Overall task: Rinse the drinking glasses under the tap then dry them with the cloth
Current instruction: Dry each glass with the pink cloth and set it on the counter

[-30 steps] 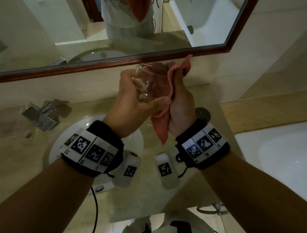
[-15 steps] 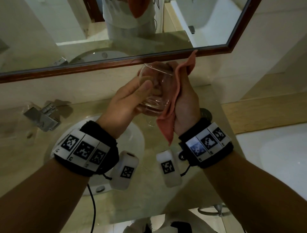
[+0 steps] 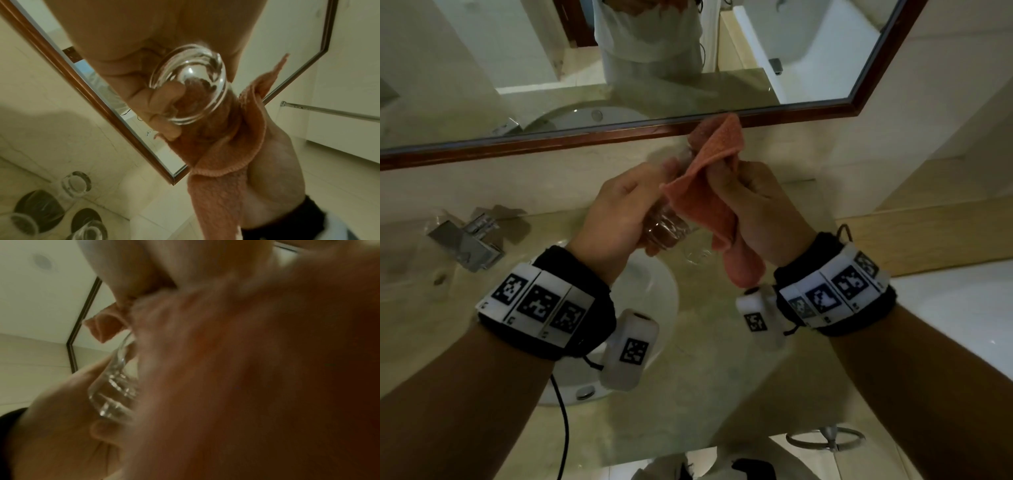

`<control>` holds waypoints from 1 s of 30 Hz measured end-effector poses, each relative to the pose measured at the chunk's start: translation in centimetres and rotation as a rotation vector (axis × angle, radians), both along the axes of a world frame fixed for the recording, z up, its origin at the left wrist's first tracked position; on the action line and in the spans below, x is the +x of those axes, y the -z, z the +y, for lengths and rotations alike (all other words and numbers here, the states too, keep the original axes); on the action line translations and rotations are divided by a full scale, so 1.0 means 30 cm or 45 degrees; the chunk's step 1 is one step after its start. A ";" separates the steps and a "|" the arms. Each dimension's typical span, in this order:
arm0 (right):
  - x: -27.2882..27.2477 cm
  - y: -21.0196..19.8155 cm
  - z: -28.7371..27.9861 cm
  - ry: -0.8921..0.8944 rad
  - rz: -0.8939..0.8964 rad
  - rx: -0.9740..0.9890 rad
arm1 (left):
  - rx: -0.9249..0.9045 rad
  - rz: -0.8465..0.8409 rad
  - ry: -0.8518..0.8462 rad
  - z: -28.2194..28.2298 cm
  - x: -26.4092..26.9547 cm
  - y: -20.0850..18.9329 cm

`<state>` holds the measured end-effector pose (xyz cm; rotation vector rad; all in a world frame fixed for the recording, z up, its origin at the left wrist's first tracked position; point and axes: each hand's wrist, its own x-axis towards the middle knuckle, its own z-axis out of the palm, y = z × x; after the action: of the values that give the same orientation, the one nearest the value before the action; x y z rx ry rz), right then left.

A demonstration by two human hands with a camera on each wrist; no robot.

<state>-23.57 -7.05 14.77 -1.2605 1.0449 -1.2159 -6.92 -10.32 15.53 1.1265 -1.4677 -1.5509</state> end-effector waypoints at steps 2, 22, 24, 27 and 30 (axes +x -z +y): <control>-0.005 -0.006 -0.012 -0.098 0.147 0.046 | -0.076 -0.062 0.010 -0.004 0.014 0.013; -0.006 0.071 -0.037 -0.032 -0.340 0.185 | 0.108 -0.141 -0.032 0.011 0.056 0.020; -0.010 0.078 -0.036 -0.049 -0.323 0.165 | 0.118 -0.114 -0.062 0.002 0.052 0.023; -0.023 0.082 -0.038 -0.013 -0.316 0.219 | -0.136 -0.097 -0.040 -0.001 0.050 0.035; -0.036 0.096 -0.041 0.050 -0.350 0.302 | -0.499 -0.256 0.164 -0.003 0.068 0.050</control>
<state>-24.64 -8.27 11.90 -0.8668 0.9815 -1.2158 -4.89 -10.41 14.04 0.9890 -1.9119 -1.1827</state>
